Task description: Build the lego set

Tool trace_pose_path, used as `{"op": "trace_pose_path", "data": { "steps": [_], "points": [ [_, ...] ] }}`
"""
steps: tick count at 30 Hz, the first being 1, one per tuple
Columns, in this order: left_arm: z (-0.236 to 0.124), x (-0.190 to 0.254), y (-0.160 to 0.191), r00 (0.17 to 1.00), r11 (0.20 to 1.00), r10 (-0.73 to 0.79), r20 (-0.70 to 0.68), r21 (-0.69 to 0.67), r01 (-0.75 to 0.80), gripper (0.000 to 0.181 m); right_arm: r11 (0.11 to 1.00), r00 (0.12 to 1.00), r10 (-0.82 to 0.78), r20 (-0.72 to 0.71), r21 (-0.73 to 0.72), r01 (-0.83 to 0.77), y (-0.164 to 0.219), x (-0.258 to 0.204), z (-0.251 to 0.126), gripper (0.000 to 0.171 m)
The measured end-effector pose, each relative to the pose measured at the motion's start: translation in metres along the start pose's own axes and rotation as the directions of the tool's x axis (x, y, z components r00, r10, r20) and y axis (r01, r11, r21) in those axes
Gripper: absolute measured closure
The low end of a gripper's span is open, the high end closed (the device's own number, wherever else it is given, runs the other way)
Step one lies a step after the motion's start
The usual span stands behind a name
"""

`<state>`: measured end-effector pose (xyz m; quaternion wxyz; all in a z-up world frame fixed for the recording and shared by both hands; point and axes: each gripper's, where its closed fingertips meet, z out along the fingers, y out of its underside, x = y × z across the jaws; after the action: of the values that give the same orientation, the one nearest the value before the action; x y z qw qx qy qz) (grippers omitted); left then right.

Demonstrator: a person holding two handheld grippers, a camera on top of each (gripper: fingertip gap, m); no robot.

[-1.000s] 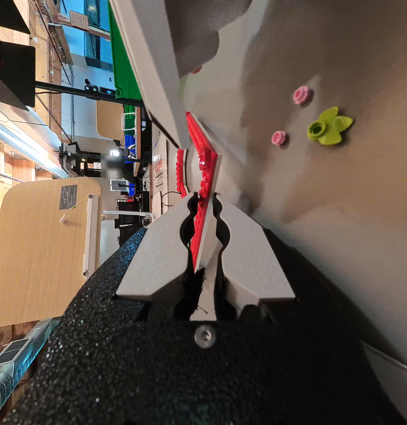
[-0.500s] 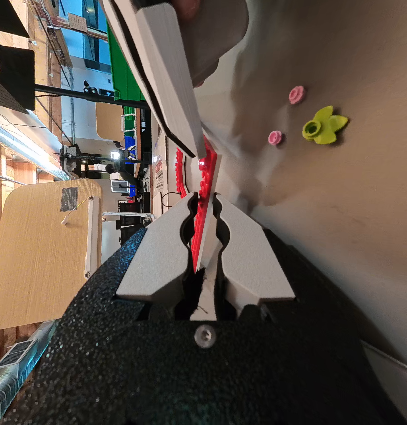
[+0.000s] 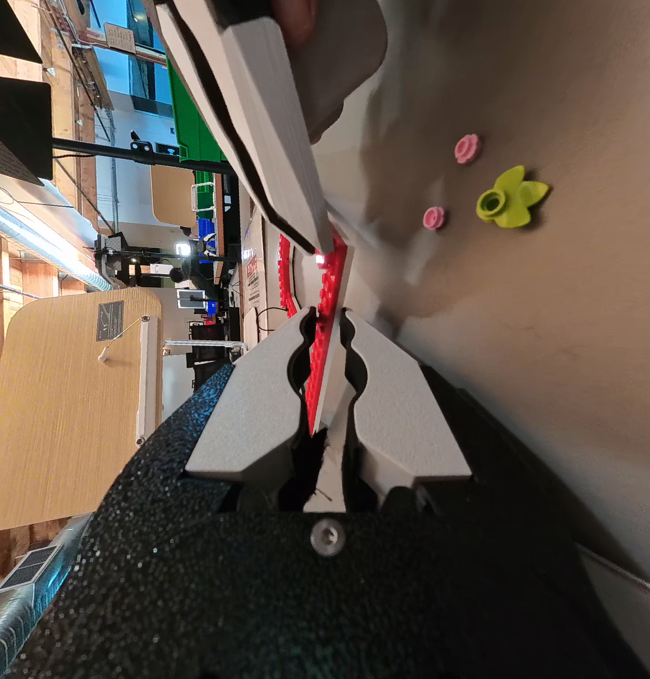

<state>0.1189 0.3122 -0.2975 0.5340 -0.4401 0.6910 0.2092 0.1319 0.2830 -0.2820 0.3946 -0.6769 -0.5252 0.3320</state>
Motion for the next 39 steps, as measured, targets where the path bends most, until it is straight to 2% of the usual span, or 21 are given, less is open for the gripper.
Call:
{"op": "trace_pose_path", "data": {
  "steps": [25,39],
  "points": [
    [-0.0001,0.0002,0.0006,1.000,1.000,-0.005,-0.004,0.003,0.005,0.171,0.977,0.946,-0.191,0.261,-0.039,0.209,0.0006,-0.0057,0.0001,0.157],
    [0.0003,0.0007,0.0006,1.000,1.000,-0.004,-0.006,0.001,0.004,0.171,0.970,0.938,-0.217,0.270,-0.044,0.238,0.0013,-0.0043,0.0002,0.157]
  ]
}}
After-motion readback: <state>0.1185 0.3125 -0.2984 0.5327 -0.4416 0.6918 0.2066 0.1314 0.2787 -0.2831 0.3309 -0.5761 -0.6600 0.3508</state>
